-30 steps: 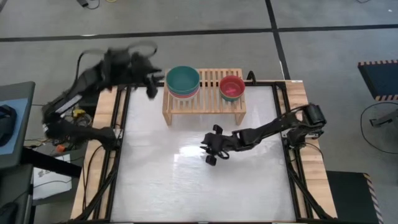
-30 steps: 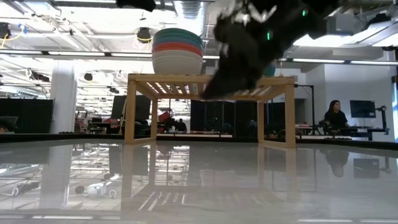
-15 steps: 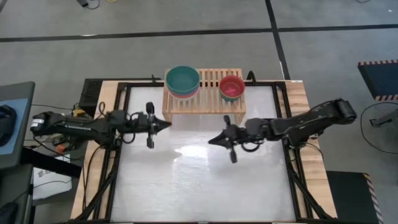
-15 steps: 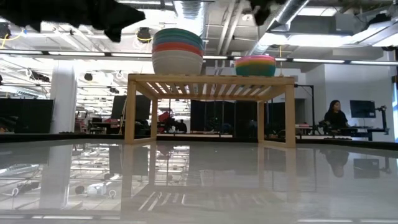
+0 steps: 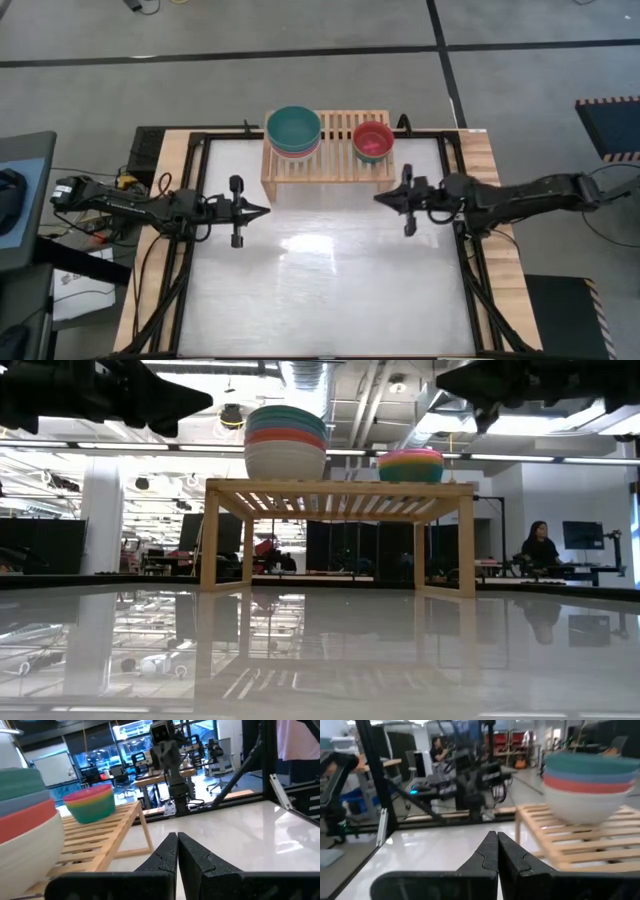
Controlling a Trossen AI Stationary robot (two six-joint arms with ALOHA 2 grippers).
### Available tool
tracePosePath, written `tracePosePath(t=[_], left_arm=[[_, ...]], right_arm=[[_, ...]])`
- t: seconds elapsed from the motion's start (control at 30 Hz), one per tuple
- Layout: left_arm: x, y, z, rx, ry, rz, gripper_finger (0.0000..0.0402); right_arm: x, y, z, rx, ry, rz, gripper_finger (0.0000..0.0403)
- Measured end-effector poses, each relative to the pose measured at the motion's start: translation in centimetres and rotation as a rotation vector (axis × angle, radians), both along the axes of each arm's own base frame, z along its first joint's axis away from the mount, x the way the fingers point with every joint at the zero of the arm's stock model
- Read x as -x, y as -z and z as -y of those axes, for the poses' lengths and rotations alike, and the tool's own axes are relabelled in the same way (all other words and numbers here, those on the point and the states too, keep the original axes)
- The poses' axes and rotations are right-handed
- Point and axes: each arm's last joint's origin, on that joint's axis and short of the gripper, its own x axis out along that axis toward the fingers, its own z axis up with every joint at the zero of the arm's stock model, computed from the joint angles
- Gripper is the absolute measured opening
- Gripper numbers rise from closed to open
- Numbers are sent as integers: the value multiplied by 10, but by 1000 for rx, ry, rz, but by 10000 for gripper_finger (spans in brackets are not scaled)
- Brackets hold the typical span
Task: Place and stack bowls onto a shelf
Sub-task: Return to Home Position
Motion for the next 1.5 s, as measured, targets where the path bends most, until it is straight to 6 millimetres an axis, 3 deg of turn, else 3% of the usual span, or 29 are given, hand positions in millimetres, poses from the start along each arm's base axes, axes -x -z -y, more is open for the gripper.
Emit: tracePosePath(t=[0.23,0.43,0.73,1.0,1.5], left_arm=[[14,-7,-7,-66,-144,18,0],[38,-6,-12,5,-115,-13,0],[56,-3,-12,12,-83,-6,0],[63,27,-12,18,-81,58,0],[62,42,-12,38,-74,27,0]], right_arm=[[38,-14,10,26,41,46,18],[57,15,9,-20,20,91,18],[65,61,8,-79,-32,153,18],[74,71,6,-97,-52,194,18],[83,79,6,-104,-60,179,23]])
